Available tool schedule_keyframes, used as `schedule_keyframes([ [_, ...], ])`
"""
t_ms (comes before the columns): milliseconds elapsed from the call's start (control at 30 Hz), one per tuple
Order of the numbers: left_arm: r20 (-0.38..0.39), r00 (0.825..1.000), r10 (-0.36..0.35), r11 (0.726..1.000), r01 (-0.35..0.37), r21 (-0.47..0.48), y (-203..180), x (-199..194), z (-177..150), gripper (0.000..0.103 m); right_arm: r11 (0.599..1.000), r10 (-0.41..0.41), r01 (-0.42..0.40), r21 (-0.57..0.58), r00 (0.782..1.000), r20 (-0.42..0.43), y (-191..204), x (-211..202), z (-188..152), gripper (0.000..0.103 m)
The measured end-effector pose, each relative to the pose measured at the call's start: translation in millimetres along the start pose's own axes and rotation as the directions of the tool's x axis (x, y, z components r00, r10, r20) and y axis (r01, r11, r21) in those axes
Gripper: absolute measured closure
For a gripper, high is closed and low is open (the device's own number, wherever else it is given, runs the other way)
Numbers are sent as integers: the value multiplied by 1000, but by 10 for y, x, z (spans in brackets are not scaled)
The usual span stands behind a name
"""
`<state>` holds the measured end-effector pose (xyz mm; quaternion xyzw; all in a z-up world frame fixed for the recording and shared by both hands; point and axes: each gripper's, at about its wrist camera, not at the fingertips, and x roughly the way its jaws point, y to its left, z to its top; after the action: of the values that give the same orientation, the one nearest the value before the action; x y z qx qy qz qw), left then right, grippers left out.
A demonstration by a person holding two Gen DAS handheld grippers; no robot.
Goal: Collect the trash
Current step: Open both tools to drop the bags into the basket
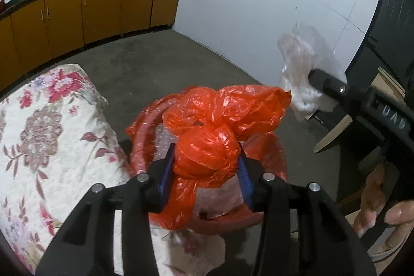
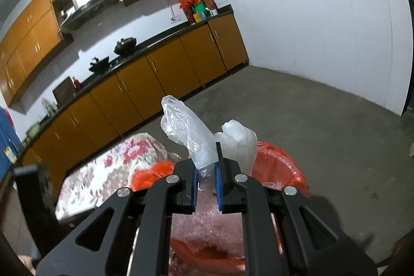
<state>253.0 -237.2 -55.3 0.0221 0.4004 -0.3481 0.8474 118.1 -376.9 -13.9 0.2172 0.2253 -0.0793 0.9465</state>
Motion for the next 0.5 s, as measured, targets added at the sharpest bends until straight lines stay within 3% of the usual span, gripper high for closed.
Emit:
schedule_keyframes([
  [67, -14, 1000, -9, 1000, 8, -8, 8, 84, -6, 54, 1000, 12, -12, 14, 1000, -1, -31, 41, 22, 86],
  [133, -29, 1000, -2, 1000, 2, -11, 20, 167, -38, 52, 1000, 20, -19, 20, 1000, -11, -53, 82, 18, 69],
  [233, -48, 999, 17, 1000, -17, -6, 59, 226, -107, 49, 999, 23, -22, 25, 1000, -17, -74, 92, -9, 50],
  [300, -52, 998, 34, 999, -34, -4, 96, 213, -150, 49, 1000, 17, -16, 27, 1000, -13, -98, 42, -56, 46],
  [367, -47, 997, 58, 998, -58, 2, 127, 166, -192, 47, 1000, -5, 5, 22, 1000, -8, -121, -30, -104, 42],
  [433, -25, 995, 98, 995, -98, 15, 158, 53, -247, 43, 999, -46, 46, 3, 999, 8, -122, -122, -145, 25],
  [500, 7, 991, 131, 991, -131, 29, 180, -91, -301, 39, 995, -93, 94, -24, 995, 29, -129, -240, -195, 16],
])
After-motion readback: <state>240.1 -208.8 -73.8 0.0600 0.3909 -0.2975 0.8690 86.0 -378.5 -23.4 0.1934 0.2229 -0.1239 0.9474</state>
